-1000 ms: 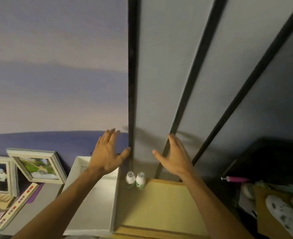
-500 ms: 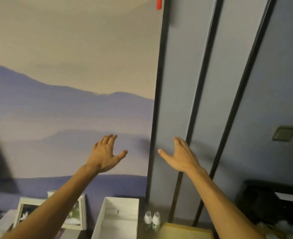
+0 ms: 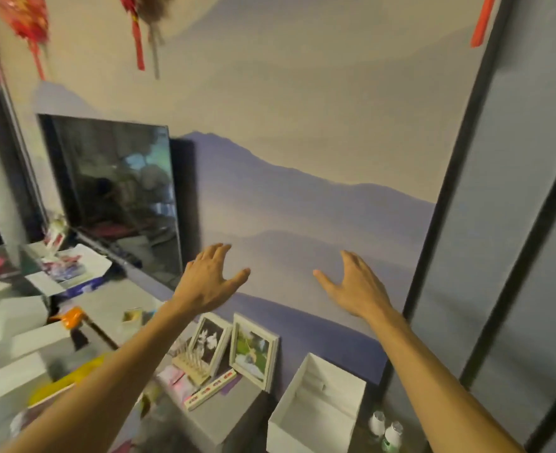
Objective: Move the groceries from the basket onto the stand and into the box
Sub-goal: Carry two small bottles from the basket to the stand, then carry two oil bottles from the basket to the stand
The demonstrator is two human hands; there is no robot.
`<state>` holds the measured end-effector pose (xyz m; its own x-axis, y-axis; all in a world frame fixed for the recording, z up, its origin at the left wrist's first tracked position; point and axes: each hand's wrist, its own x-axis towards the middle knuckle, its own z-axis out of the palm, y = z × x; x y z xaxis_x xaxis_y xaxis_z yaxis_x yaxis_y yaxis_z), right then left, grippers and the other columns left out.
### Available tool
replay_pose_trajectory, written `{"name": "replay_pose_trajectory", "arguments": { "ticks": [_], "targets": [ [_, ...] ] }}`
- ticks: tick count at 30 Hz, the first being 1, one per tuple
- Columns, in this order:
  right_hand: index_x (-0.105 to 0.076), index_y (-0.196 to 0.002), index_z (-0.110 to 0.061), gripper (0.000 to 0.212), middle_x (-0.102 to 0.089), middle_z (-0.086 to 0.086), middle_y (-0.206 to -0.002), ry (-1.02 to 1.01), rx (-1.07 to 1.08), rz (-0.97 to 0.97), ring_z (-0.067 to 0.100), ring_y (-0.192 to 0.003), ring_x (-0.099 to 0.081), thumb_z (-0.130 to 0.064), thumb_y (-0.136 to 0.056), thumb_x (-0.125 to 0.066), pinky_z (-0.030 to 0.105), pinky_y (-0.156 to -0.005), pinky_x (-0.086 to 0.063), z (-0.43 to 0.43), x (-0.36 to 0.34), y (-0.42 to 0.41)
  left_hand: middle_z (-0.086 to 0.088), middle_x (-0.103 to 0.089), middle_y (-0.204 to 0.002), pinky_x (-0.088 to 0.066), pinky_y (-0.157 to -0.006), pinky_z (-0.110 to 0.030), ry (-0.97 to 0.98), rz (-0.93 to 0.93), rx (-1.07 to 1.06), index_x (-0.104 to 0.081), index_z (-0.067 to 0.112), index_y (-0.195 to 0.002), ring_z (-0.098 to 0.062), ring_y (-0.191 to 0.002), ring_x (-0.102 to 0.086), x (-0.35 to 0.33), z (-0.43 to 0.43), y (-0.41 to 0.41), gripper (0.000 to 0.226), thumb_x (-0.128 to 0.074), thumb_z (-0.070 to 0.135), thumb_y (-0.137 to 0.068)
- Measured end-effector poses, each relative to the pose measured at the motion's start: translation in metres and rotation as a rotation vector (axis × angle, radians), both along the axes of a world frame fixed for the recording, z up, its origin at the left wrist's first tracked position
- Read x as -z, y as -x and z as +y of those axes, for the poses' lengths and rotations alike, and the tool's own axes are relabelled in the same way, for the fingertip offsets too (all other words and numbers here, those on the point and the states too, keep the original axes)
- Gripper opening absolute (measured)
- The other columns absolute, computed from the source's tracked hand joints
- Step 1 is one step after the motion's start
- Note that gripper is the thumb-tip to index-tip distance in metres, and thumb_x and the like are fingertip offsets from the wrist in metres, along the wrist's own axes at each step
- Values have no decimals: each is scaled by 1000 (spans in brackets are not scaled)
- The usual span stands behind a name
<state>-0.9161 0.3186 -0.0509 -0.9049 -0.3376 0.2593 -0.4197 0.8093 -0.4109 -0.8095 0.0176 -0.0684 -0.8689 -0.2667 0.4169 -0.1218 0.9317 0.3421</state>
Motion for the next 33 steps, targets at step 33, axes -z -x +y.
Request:
{"name": "replay_pose_trajectory", "arguments": {
  "ticks": [33],
  "targets": [
    [-26,-166,-24,91,-32,4,-171,-351,-827,-271,32,-152,-39,-74,-95,-54,52,-114,-42,-606,195,-75,-6,-42,-162,-47,-114,-49,-286,-383,-559,-37,25,-158,-28,-140,-50,198,-449,-207,82,-55,71,-93]
  ]
}}
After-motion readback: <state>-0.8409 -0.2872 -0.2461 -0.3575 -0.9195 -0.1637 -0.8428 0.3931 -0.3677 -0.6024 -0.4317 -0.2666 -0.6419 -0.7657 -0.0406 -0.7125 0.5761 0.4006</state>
